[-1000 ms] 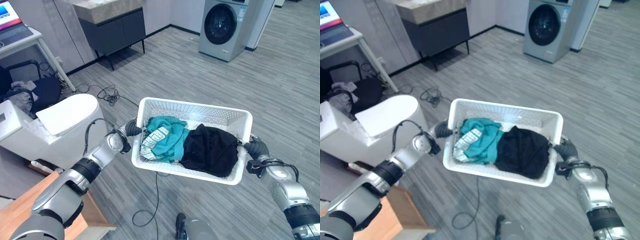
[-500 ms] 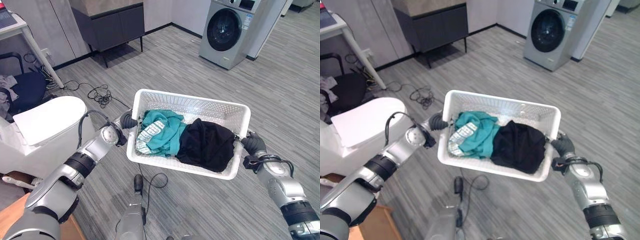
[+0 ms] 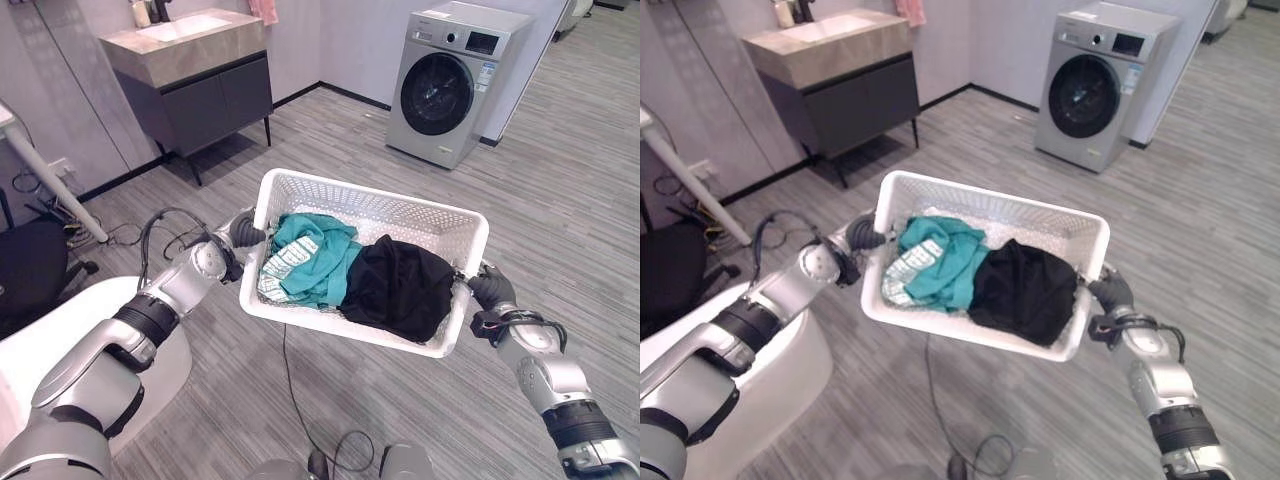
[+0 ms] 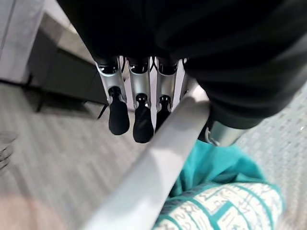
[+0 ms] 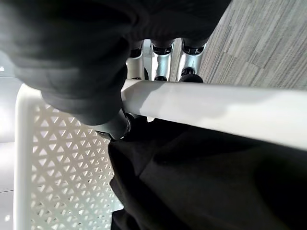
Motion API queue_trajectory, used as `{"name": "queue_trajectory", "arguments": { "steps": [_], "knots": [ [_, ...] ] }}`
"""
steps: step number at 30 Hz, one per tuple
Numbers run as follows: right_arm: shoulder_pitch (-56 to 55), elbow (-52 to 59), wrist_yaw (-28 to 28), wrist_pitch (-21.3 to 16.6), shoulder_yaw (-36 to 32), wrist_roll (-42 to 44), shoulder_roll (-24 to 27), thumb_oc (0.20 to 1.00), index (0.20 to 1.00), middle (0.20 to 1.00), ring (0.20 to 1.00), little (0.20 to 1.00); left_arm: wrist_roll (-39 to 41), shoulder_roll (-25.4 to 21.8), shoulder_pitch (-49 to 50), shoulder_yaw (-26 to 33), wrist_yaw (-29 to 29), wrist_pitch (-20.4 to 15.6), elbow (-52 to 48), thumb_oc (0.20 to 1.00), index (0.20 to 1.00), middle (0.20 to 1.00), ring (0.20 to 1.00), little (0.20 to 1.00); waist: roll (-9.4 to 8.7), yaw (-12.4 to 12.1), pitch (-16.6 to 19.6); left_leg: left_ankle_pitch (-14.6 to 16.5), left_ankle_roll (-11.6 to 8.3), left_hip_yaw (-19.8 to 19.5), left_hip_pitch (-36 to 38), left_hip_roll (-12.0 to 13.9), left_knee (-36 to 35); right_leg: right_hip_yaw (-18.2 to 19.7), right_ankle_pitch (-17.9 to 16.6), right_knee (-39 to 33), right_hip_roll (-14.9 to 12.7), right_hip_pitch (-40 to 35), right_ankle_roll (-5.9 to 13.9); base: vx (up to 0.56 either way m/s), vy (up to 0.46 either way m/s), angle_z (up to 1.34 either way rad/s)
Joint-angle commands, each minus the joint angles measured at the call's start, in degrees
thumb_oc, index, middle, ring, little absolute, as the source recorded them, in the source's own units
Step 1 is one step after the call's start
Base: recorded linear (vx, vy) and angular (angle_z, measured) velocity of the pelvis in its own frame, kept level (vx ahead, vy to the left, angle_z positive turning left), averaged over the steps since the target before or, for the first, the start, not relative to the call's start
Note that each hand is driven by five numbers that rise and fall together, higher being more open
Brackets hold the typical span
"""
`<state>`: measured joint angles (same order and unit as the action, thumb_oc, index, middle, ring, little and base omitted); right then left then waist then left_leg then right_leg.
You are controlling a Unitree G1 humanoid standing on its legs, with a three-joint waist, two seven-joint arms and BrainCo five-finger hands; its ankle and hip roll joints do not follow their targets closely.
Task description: Grab the laundry basket,head to the washer,open it,put in the laundry and shut it.
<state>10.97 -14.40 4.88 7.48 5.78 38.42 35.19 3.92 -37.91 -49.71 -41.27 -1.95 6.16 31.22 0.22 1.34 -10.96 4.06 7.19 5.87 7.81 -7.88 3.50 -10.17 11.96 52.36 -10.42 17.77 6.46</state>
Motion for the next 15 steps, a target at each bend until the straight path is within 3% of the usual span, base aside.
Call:
{"name": "queue_trajectory", "arguments": {
  "steps": [1, 2, 3, 4, 5, 7, 8, 11, 13, 14, 15],
  "knots": [
    [8.19, 5.97, -6.25, -6.02, 2.75, 0.16, 0.17, 0.200, 0.200, 0.200, 0.200, 0.200, -0.31, 7.74, -4.42, -1.34, -0.17, -6.63, -5.31, 0.200, 0.200, 0.200, 0.200, 0.200, 0.96, -0.15, 4.92, 0.72, -1.14, -6.87, -1.45, 3.84, -2.44, 3.78, -9.94, -36.38, 5.49, -7.73, 0.91, 0.35, -0.163, 0.65],
    [8.06, 6.04, -6.25, -5.99, 2.69, 0.15, 0.19, 0.200, 0.200, 0.200, 0.200, 0.200, -0.32, 7.81, -4.39, -1.38, -0.19, -6.66, -5.27, 0.200, 0.200, 0.200, 0.200, 0.200, 1.29, -0.18, 4.88, 0.84, -1.20, -6.93, -1.18, 4.21, -2.54, 3.59, -10.47, -37.59, 5.90, -8.54, 0.87, 0.46, -0.189, 0.57],
    [7.12, 6.70, -6.44, -6.01, 2.34, 0.56, 0.06, 0.200, 0.200, 0.200, 0.200, 0.200, -1.25, 9.40, -4.63, -0.92, -0.57, -7.06, -4.88, 0.200, 0.200, 0.200, 0.200, 0.200, 1.45, 0.51, 4.73, 2.54, -1.58, -8.13, 0.61, 4.17, -3.00, 6.86, -14.29, -46.57, 5.63, -6.76, 2.46, 0.60, -0.231, 0.94],
    [6.68, 6.88, -6.51, -6.37, 2.10, 0.82, -0.72, 0.200, 0.200, 0.200, 0.200, 0.200, -2.89, 10.45, -4.49, -0.77, -0.97, -7.17, -3.61, 0.200, 0.200, 0.200, 0.200, 0.200, 1.58, 1.04, 4.60, 5.09, -2.23, -8.22, 3.18, 4.36, -2.26, 5.64, -17.27, -53.33, 3.72, -4.79, 4.01, 0.84, -0.357, 1.07],
    [7.04, 6.36, -6.39, -6.48, 2.31, 0.85, -1.20, 0.200, 0.200, 0.200, 0.200, 0.200, -3.35, 10.08, -3.93, -1.07, -0.80, -7.12, -3.14, 0.200, 0.200, 0.200, 0.200, 0.200, 1.48, 0.97, 4.99, 7.02, -2.95, -7.62, 4.83, 4.97, -1.01, 0.91, -17.54, -54.92, 2.44, -5.97, 4.27, 0.72, -0.346, 1.08],
    [7.74, 5.21, -6.38, -6.19, 2.76, 1.38, -1.20, 0.200, 0.200, 0.200, 0.200, 0.200, -3.60, 9.81, -4.40, -1.65, -0.26, -7.22, -2.76, 0.200, 0.200, 0.200, 0.200, 0.200, 0.71, 0.75, 6.68, 8.34, -4.17, -7.55, 6.39, 5.72, -0.14, -2.13, -18.29, -55.77, 1.83, -9.48, 3.93, 0.54, -0.341, 0.34],
    [7.77, 5.36, -6.63, -5.91, 2.93, 1.53, -0.81, 0.200, 0.200, 0.200, 0.200, 0.200, -3.13, 9.34, -4.08, -1.30, -0.25, -7.47, -2.89, 0.200, 0.200, 0.200, 0.200, 0.200, 0.88, 0.97, 7.86, 6.48, -5.80, -7.47, 6.93, 7.57, 2.57, -2.76, -18.86, -53.53, 2.44, -10.81, 2.86, 0.54, -0.374, -0.18],
    [7.89, 5.32, -6.67, -6.22, 3.49, 1.50, -0.37, 0.200, 0.200, 0.200, 0.200, 0.200, -2.51, 8.15, -2.76, -0.53, 0.01, -7.79, -3.35, 0.200, 0.200, 0.200, 0.200, 0.200, 1.24, 1.42, 8.62, 1.41, -7.86, -6.51, 5.49, 10.45, 11.21, -3.44, -16.19, -50.53, 4.80, -12.84, 0.32, 0.39, -0.322, -0.30],
    [8.09, 5.24, -6.23, -6.43, 3.19, 2.04, 0.46, 0.200, 0.200, 0.200, 0.200, 0.200, -1.92, 7.58, -2.84, -0.56, 0.48, -7.86, -3.29, 0.200, 0.200, 0.200, 0.200, 0.200, 0.95, 1.54, 8.49, -5.08, -8.89, -5.51, 0.98, 13.31, 23.74, -3.71, -13.51, -49.99, 6.73, -15.33, -2.24, 0.23, -0.278, -0.11],
    [8.09, 5.23, -6.23, -6.43, 3.19, 2.04, 0.44, 0.200, 0.200, 0.200, 0.200, 0.200, -1.92, 7.57, -2.84, -0.57, 0.48, -7.86, -3.29, 0.200, 0.200, 0.200, 0.200, 0.200, 0.91, 1.62, 8.61, -5.09, -8.88, -5.60, 0.77, 13.27, 23.82, -3.78, -13.53, -50.00, 6.68, -15.21, -2.23, 0.26, -0.416, -0.11],
    [7.91, 5.47, -5.59, -6.26, 1.95, 2.21, 1.94, 0.200, 0.200, 0.200, 0.200, 0.200, -1.16, 6.01, -3.13, 0.02, 0.72, -7.56, -4.47, 0.200, 0.200, 0.200, 0.200, 0.200, -0.50, 1.24, 7.56, -10.78, -8.70, -3.90, -3.89, 16.60, 37.48, -3.13, -11.58, -49.84, 8.33, -17.97, -5.37, 0.24, -0.411, -0.16]
  ]
}}
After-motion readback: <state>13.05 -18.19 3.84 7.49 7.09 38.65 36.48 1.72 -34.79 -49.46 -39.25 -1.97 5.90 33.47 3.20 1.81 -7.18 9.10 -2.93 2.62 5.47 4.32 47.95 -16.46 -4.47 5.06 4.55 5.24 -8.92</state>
